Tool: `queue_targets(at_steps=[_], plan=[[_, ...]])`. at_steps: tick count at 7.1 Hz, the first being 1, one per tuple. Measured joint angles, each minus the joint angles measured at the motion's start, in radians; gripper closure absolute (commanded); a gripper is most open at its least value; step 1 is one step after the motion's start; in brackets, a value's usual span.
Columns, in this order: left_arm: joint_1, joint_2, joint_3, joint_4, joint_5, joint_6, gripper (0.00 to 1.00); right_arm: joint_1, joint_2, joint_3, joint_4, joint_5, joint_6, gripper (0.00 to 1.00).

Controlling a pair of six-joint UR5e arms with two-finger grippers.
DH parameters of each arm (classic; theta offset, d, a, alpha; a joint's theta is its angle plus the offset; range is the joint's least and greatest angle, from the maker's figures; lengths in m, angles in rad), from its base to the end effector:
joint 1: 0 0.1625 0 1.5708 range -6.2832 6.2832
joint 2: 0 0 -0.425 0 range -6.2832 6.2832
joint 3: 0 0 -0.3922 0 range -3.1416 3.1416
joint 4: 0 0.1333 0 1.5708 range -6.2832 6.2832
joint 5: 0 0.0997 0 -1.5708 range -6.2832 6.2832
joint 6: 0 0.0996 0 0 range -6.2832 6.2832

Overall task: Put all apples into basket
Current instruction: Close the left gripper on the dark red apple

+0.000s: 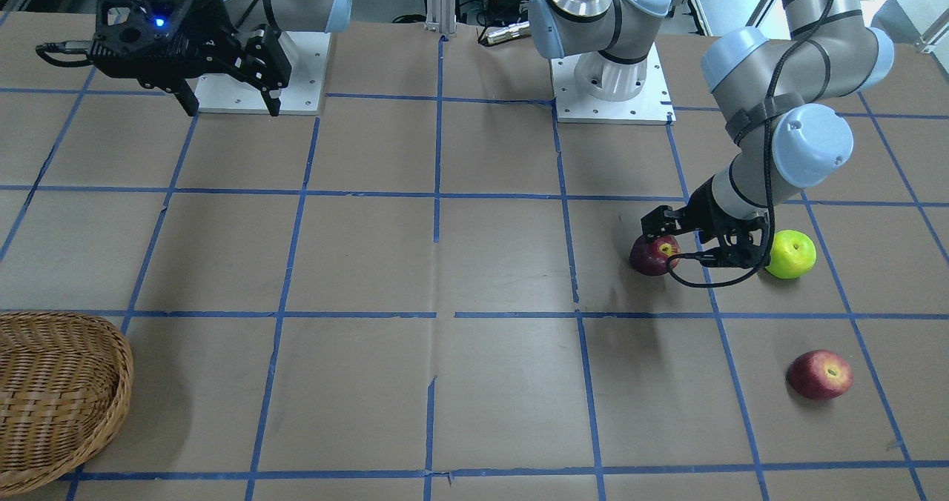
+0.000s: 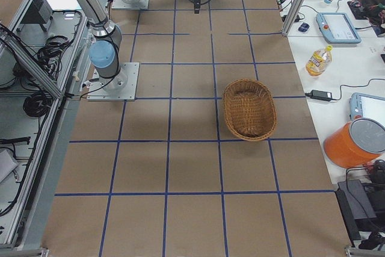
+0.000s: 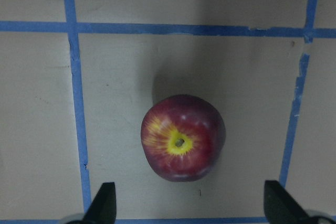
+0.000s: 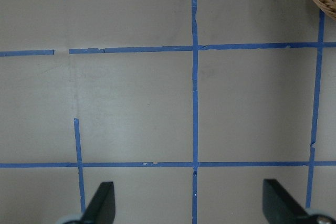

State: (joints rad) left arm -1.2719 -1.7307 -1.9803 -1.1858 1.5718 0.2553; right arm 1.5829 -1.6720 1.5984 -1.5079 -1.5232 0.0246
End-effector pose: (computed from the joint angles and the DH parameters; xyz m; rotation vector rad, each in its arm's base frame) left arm 0.0134 -0.4958 0.2544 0.0670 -3.0792 -0.2744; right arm 0.1435 -0.4473 0.5158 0.0189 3.0937 -0.0152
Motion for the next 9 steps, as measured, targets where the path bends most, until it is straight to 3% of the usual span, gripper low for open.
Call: queue_targets(at_steps=[4, 6, 9], plan=[[0.0, -0.068, -0.066, 0.155, -0.001, -0.049, 0.03, 0.0, 0.0, 0.0, -0.001, 0.0, 0.0, 0.0], [0.0, -0.084, -0.067, 0.168, -0.001, -0.052, 0.53, 0.0, 0.0, 0.0, -0.002, 0.001, 0.0, 0.0], [-0.01, -0.053, -0.058, 0.162, -0.002, -0.072, 0.54, 0.0, 0.0, 0.0, 0.003, 0.0, -0.001, 0.0]])
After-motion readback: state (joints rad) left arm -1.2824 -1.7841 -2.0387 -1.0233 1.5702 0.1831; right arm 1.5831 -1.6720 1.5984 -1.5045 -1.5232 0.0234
